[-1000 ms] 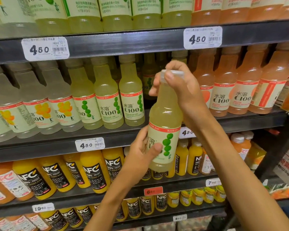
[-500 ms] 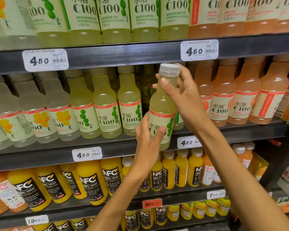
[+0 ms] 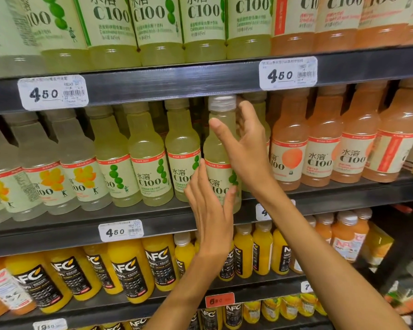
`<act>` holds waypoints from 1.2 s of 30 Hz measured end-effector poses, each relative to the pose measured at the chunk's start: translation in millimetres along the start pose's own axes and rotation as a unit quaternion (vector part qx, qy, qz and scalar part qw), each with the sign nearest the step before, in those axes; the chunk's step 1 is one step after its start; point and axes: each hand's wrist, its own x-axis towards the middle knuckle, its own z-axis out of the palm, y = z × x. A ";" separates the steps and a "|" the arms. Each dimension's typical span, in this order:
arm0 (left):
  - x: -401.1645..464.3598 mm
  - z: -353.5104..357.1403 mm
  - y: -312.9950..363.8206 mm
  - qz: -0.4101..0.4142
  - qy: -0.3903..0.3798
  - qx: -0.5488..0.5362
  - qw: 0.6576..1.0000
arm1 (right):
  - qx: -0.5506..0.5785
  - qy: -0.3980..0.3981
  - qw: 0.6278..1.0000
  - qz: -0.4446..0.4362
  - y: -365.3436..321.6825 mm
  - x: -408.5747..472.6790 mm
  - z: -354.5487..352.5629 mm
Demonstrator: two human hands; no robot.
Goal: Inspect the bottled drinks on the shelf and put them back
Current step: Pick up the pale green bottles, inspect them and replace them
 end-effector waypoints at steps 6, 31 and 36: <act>2.3 1.8 -7.0 -0.002 -0.016 0.098 0.995 | -0.112 0.005 0.993 0.041 8.0 9.9 6.4; 9.7 14.6 5.9 -0.009 0.029 0.184 0.982 | -0.253 0.149 0.955 0.033 15.3 13.6 -22.1; 3.9 7.8 6.8 0.010 0.011 0.149 0.989 | -0.293 0.032 0.948 0.120 20.1 25.6 -23.6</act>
